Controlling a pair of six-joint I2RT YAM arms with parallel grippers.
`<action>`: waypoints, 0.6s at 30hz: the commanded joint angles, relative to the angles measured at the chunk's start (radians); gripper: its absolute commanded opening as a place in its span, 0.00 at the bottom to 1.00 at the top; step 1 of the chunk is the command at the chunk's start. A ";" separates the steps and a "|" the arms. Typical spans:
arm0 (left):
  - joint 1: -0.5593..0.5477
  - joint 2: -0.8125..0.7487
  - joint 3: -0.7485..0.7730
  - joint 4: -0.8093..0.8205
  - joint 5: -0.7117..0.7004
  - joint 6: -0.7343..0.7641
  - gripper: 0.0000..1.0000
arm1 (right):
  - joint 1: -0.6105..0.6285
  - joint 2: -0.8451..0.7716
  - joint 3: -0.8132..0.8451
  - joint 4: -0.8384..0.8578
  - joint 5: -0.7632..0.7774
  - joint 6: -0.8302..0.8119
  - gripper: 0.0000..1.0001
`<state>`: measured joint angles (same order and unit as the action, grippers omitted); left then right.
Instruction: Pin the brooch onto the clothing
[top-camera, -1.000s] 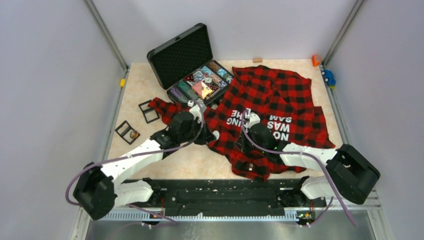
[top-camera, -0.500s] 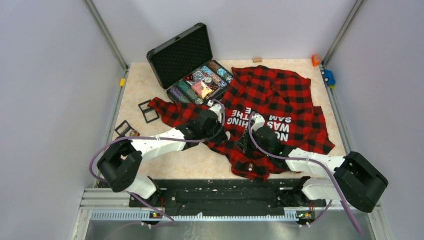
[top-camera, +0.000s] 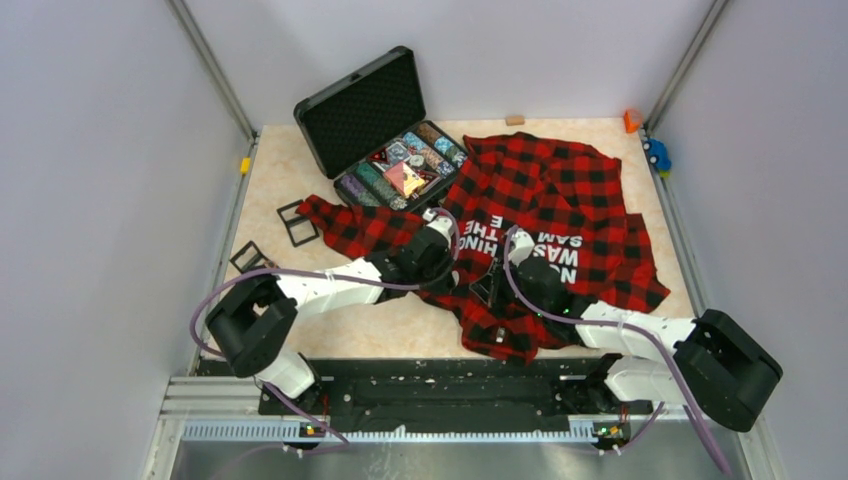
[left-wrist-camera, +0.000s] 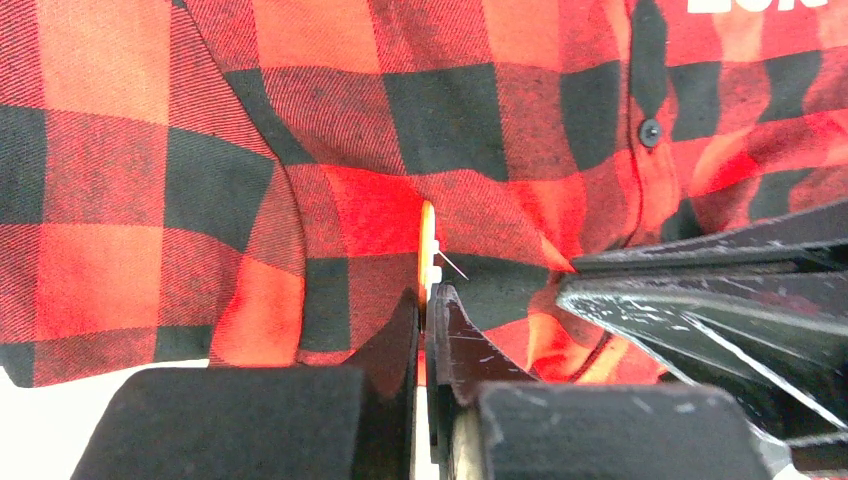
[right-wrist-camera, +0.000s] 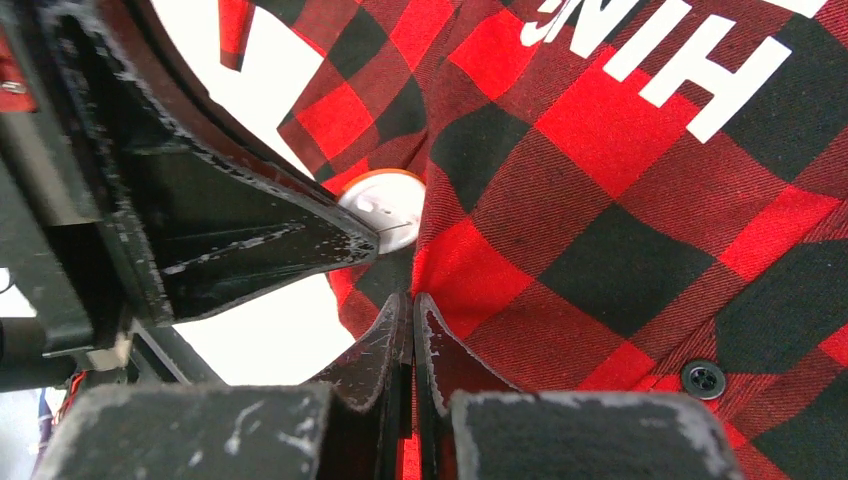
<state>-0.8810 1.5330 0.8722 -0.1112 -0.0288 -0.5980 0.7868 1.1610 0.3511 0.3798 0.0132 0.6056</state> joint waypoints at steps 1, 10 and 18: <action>-0.007 0.031 0.061 -0.024 -0.026 0.008 0.00 | -0.008 -0.013 -0.005 0.088 -0.045 0.008 0.00; -0.009 0.065 0.082 -0.018 -0.001 0.008 0.00 | -0.007 0.022 -0.001 0.125 -0.097 0.002 0.00; -0.010 0.079 0.085 -0.012 0.007 0.010 0.00 | -0.008 0.069 0.006 0.155 -0.129 0.000 0.00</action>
<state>-0.8856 1.6077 0.9222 -0.1429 -0.0330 -0.5976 0.7868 1.2160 0.3405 0.4568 -0.0742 0.6052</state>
